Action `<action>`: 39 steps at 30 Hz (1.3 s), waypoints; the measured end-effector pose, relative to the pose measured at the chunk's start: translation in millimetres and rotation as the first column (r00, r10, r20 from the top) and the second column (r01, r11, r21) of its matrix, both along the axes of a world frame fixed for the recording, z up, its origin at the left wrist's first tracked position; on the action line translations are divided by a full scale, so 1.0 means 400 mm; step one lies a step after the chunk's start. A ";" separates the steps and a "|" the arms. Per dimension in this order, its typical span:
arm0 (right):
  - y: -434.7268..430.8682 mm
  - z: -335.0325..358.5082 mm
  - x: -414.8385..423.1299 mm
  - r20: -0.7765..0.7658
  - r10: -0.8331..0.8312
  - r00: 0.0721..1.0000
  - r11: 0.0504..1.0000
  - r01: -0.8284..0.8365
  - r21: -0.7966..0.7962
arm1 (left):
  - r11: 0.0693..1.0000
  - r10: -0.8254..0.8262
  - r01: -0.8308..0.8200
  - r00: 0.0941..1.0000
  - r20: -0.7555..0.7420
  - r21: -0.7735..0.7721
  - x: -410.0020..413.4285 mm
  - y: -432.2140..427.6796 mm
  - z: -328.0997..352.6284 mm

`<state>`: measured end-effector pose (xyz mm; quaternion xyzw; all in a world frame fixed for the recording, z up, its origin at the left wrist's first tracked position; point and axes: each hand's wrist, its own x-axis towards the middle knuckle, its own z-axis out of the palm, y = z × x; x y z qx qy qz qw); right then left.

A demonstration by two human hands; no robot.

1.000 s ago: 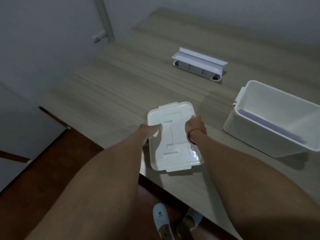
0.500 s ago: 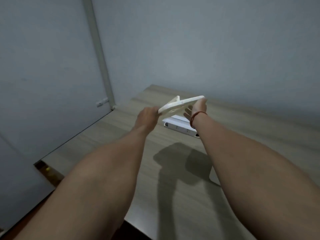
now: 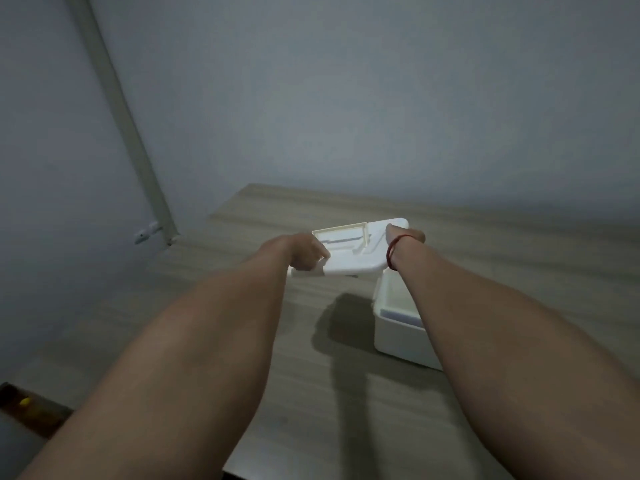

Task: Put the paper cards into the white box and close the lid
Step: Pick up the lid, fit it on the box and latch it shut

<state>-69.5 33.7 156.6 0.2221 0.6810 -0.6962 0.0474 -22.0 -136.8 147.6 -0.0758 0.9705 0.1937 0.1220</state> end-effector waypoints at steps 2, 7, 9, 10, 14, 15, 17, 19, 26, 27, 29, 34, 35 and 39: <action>0.060 -0.019 -0.011 0.012 -0.008 1.000 1.000 0.008 -0.007 | 0.993 0.078 -0.062 0.985 -0.151 0.105 -0.013 0.036 -0.016; 0.201 -0.084 -0.029 0.020 -0.038 0.999 0.999 0.038 0.012 | 0.953 0.302 -0.271 0.876 -0.376 0.133 -0.087 0.139 -0.066; 0.263 -0.104 -0.035 0.018 -0.028 0.999 1.000 0.028 0.013 | 0.908 0.419 -0.393 0.857 -0.299 0.145 -0.106 0.186 -0.087; 0.292 -0.111 -0.042 0.022 -0.020 1.000 1.000 0.019 0.017 | 0.888 0.459 -0.431 0.856 -0.239 0.162 -0.118 0.207 -0.101; 0.393 -0.140 -0.081 0.030 -0.050 0.998 0.998 0.049 0.049 | 0.805 0.535 -0.482 0.842 -0.071 0.347 -0.175 0.287 -0.163; 0.411 -0.149 -0.095 0.023 -0.076 0.997 0.992 0.074 0.101 | 0.780 0.556 -0.498 0.830 -0.053 0.379 -0.187 0.305 -0.174; 0.438 -0.174 -0.116 -0.015 -0.131 0.991 0.962 0.131 0.240 | 0.730 0.601 -0.530 0.798 -0.037 0.431 -0.206 0.337 -0.195; 0.454 -0.200 -0.131 -0.034 -0.184 0.982 0.930 0.185 0.316 | 0.715 0.616 -0.534 0.787 -0.044 0.451 -0.225 0.370 -0.207; 0.492 -0.305 -0.195 0.029 -0.199 0.980 0.911 0.174 0.375 | 0.740 0.587 -0.521 0.809 -0.030 0.426 -0.299 0.410 -0.282; 0.495 -0.322 -0.202 0.041 -0.195 0.980 0.907 0.164 0.387 | 0.751 0.577 -0.516 0.816 -0.030 0.412 -0.305 0.411 -0.297; 0.496 -0.352 -0.213 0.079 -0.186 0.979 0.896 0.136 0.423 | 0.771 0.560 -0.514 0.828 -0.016 0.375 -0.315 0.408 -0.329; 0.483 -0.401 -0.230 0.142 -0.168 0.976 0.890 0.088 0.447 | 0.791 0.548 -0.519 0.836 0.002 0.324 -0.321 0.396 -0.373; 0.479 -0.405 -0.234 0.144 -0.166 0.976 0.889 0.085 0.449 | 0.790 0.550 -0.523 0.835 0.006 0.320 -0.322 0.391 -0.378; 0.468 -0.419 -0.253 0.140 -0.160 0.977 0.871 0.073 0.485 | 0.792 0.547 -0.527 0.837 0.024 0.309 -0.326 0.376 -0.397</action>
